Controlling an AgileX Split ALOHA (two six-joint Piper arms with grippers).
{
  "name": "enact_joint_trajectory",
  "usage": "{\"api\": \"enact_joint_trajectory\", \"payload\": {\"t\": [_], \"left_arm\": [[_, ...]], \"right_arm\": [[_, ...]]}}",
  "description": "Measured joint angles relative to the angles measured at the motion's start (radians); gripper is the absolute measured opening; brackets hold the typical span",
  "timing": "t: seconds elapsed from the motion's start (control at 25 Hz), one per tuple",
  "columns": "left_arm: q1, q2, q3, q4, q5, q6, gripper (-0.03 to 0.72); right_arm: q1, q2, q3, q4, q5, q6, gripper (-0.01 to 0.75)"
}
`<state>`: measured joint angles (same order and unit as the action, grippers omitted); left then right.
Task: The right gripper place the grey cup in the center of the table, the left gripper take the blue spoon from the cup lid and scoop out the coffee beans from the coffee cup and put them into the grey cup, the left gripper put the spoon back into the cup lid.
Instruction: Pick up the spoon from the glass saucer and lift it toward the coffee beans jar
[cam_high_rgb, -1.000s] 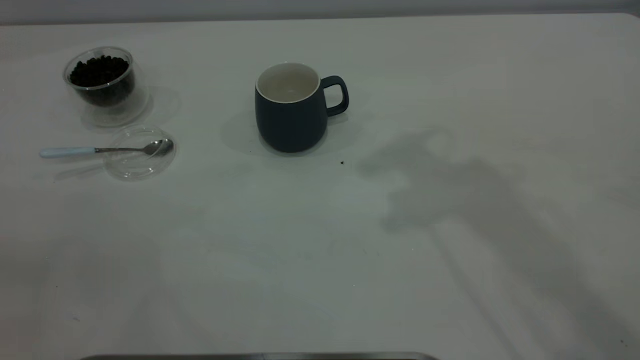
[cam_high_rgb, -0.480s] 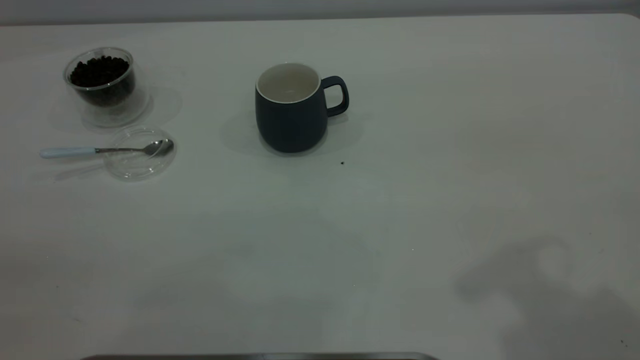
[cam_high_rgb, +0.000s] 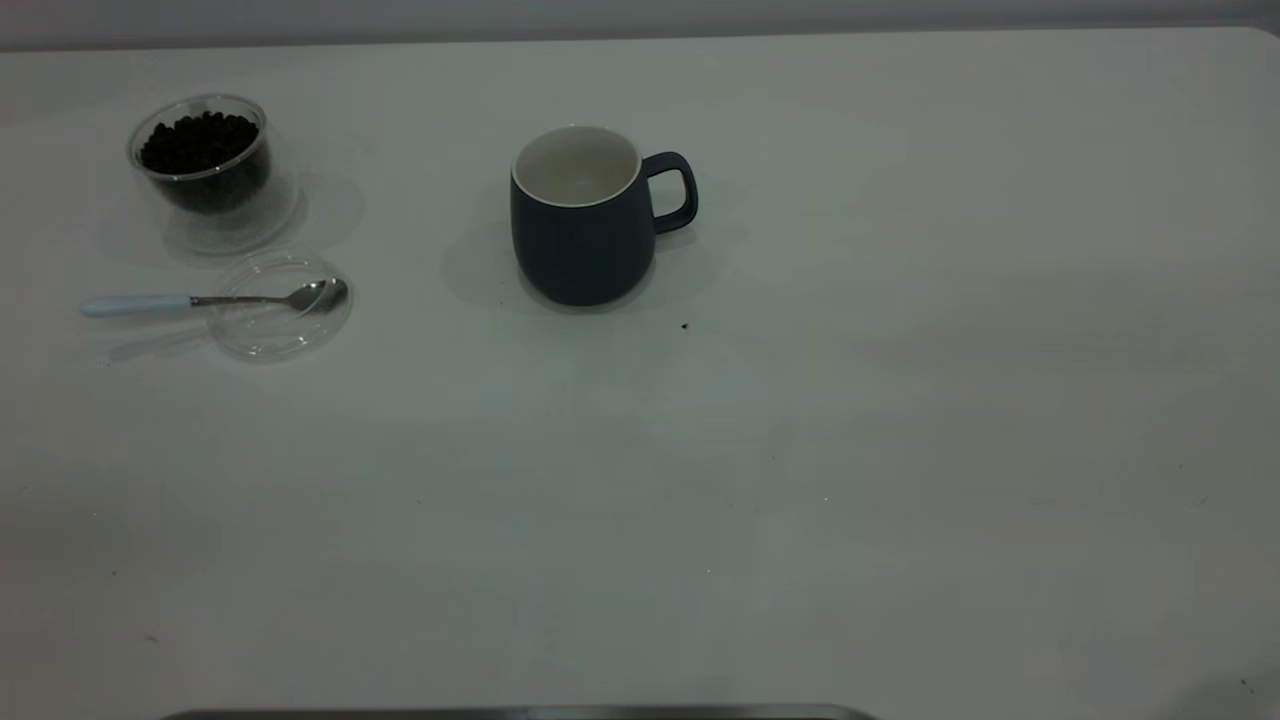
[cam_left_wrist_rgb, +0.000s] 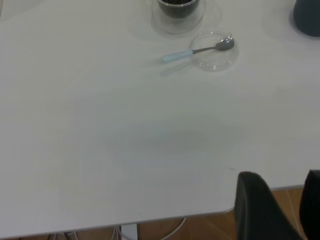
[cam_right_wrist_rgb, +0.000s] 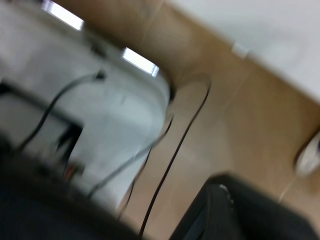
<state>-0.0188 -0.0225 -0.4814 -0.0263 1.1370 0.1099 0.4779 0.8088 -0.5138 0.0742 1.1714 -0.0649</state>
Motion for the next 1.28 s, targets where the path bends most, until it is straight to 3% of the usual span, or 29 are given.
{"api": "enact_joint_trajectory", "payload": {"t": [0.24, 0.44, 0.84, 1.12, 1.28], "left_arm": [[0.000, 0.000, 0.000, 0.000, 0.000, 0.001, 0.283], [0.000, 0.000, 0.000, 0.000, 0.000, 0.001, 0.283], [0.000, 0.000, 0.000, 0.000, 0.000, 0.001, 0.283], [0.000, 0.000, 0.000, 0.000, 0.000, 0.001, 0.283], [0.000, 0.000, 0.000, 0.000, 0.000, 0.001, 0.283]], "right_arm": [[0.000, -0.183, 0.004, -0.044, -0.121, 0.014, 0.453], [0.000, -0.300, 0.005, -0.058, -0.151, 0.015, 0.453], [0.000, -0.530, 0.005, -0.066, 0.027, 0.015, 0.453], [0.000, -0.761, 0.005, -0.066, 0.051, 0.015, 0.453], [-0.090, -0.825, 0.004, -0.066, 0.065, 0.015, 0.453]]}}
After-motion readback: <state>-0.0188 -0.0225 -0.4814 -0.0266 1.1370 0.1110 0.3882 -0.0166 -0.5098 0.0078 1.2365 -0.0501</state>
